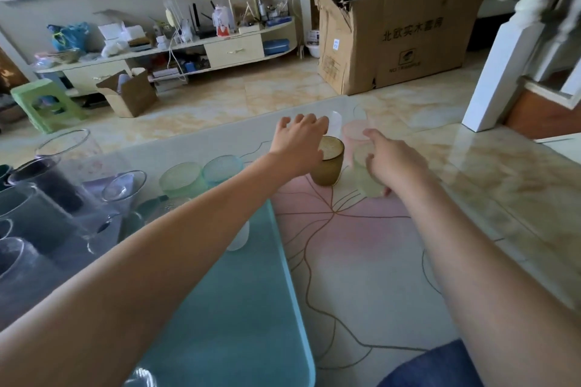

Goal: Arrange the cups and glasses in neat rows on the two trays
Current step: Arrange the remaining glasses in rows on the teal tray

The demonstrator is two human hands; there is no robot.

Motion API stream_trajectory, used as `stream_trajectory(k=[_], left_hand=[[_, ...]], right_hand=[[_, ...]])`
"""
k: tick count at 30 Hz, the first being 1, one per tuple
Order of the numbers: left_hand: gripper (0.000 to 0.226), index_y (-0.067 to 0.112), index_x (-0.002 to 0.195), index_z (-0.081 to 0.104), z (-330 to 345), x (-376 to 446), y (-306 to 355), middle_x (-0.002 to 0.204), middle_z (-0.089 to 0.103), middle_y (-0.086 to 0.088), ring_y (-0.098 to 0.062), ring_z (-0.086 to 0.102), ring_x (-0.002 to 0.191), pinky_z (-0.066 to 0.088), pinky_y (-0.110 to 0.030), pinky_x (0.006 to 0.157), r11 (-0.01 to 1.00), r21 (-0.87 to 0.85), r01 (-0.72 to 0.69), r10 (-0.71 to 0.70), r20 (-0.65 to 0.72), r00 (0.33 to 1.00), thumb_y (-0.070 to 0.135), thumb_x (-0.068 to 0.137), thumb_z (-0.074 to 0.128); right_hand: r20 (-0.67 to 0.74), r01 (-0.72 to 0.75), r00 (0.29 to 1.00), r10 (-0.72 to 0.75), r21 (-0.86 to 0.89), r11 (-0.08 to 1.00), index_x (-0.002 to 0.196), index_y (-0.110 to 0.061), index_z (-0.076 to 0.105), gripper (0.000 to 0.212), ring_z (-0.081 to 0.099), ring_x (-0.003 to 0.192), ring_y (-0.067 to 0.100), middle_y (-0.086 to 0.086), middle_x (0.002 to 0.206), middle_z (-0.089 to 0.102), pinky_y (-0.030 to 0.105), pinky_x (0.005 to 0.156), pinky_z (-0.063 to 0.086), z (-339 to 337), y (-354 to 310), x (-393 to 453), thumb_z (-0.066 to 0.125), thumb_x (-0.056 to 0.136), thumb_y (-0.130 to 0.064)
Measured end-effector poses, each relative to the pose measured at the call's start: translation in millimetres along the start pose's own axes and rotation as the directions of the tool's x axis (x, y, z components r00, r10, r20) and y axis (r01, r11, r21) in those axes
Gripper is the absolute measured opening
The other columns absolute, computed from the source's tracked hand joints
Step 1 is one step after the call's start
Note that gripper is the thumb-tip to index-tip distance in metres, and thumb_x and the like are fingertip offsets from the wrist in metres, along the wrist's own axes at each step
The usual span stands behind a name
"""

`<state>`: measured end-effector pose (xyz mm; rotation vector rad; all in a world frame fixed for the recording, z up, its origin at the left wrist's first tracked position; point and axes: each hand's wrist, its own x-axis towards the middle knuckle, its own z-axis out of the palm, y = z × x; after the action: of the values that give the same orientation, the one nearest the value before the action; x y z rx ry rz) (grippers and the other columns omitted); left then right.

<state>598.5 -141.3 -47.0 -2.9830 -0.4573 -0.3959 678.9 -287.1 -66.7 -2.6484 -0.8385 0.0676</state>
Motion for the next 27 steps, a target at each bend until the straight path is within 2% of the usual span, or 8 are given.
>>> stream_trajectory(k=[5, 8, 11, 15, 19, 22, 24, 27], left_hand=[[0.029, 0.017, 0.102, 0.055, 16.5, 47.1, 1.1, 0.117, 0.052, -0.006, -0.025, 0.046, 0.111, 0.035, -0.036, 0.091, 0.998, -0.037, 0.043, -0.041, 0.045, 0.998, 0.001, 0.079, 0.053], [0.02, 0.022, 0.099, 0.062, 24.8, 59.9, -2.4, 0.119, 0.051, -0.006, -0.025, 0.045, 0.113, 0.034, -0.038, 0.094, 1.0, 0.016, 0.007, -0.009, 0.116, 0.993, 0.01, 0.083, 0.055], [0.019, 0.024, 0.105, 0.065, 32.6, 62.8, -2.8, 0.123, 0.052, -0.005, -0.025, 0.043, 0.119, 0.033, -0.039, 0.097, 0.997, 0.075, -0.024, 0.013, 0.143, 0.99, 0.025, 0.086, 0.061], [0.028, 0.025, 0.111, 0.066, 32.7, 54.7, -7.5, 0.144, 0.041, -0.002, -0.022, 0.024, 0.139, 0.018, -0.039, 0.113, 0.992, 0.098, -0.073, 0.061, 0.121, 0.991, 0.036, 0.086, 0.062], [0.025, 0.017, 0.112, 0.063, 15.3, 32.1, -14.9, 0.149, 0.035, -0.002, -0.018, 0.012, 0.145, 0.007, -0.035, 0.117, 0.992, 0.04, -0.118, 0.116, 0.045, 0.992, 0.029, 0.093, 0.052], [0.026, 0.013, 0.115, 0.057, -4.3, 5.0, -21.6, 0.137, 0.048, -0.003, -0.02, 0.028, 0.138, 0.02, -0.034, 0.112, 0.984, 0.123, -0.126, 0.125, 0.011, 0.992, 0.026, 0.097, 0.042], [0.026, 0.014, 0.11, 0.055, -23.1, -17.8, -25.7, 0.123, 0.057, -0.003, -0.022, 0.04, 0.126, 0.03, -0.036, 0.103, 0.981, 0.165, -0.098, 0.099, 0.001, 0.995, 0.029, 0.099, 0.037], [0.027, 0.016, 0.102, 0.055, -54.1, -59.9, -32.2, 0.112, 0.06, -0.001, -0.021, 0.045, 0.117, 0.033, -0.036, 0.097, 0.984, 0.175, -0.043, 0.047, -0.017, 0.999, 0.032, 0.099, 0.034]], right_hand=[[0.06, 0.029, 0.998, -0.029, 0.007, 1.0, 0.143, -0.035, 0.029, 0.059, 0.065, 0.096, 0.03, 0.011, 0.126, 0.058, 0.034, 0.084, 0.048, -1.1, 4.7, 7.5, 0.035, 0.09, -0.01], [0.081, 0.05, 0.995, -0.049, -0.01, 0.999, 0.143, -0.035, 0.027, 0.055, 0.062, 0.098, 0.03, 0.009, 0.126, 0.058, 0.032, 0.072, 0.04, -3.6, 4.2, 9.3, 0.036, 0.093, -0.013], [0.091, 0.057, 0.994, -0.059, 0.027, 0.998, 0.139, -0.028, 0.032, 0.044, 0.064, 0.094, 0.029, 0.009, 0.117, 0.061, 0.031, 0.069, 0.039, -6.0, 3.7, 9.5, 0.038, 0.095, -0.023], [0.063, 0.047, 0.997, -0.053, 0.095, 0.994, 0.132, -0.009, 0.031, 0.046, 0.066, 0.086, 0.032, 0.013, 0.109, 0.062, 0.034, 0.069, 0.05, -7.2, -0.1, 10.3, 0.046, 0.094, -0.03], [0.059, 0.026, 0.998, -0.036, 0.16, 0.987, 0.129, -0.002, 0.038, 0.054, 0.066, 0.091, 0.035, 0.018, 0.109, 0.063, 0.037, 0.073, 0.053, -6.5, -0.6, 6.3, 0.052, 0.091, -0.038], [0.133, 0.017, 0.991, -0.03, 0.1, 0.995, 0.116, -0.002, 0.053, 0.052, 0.065, 0.09, 0.034, 0.018, 0.106, 0.065, 0.028, 0.068, 0.044, -10.0, -1.9, -2.4, 0.05, 0.09, -0.047], [0.215, 0.014, 0.976, -0.029, 0.074, 0.997, 0.097, -0.006, 0.058, 0.049, 0.061, 0.084, 0.032, 0.017, 0.102, 0.064, 0.027, 0.064, 0.041, -14.1, -7.5, -10.2, 0.048, 0.089, -0.053], [0.312, 0.053, 0.949, -0.045, -0.016, 0.998, 0.06, -0.018, 0.034, 0.05, 0.046, 0.076, 0.023, 0.006, 0.067, 0.046, 0.022, 0.052, 0.03, -20.6, -20.1, -29.8, 0.048, 0.088, -0.057]])
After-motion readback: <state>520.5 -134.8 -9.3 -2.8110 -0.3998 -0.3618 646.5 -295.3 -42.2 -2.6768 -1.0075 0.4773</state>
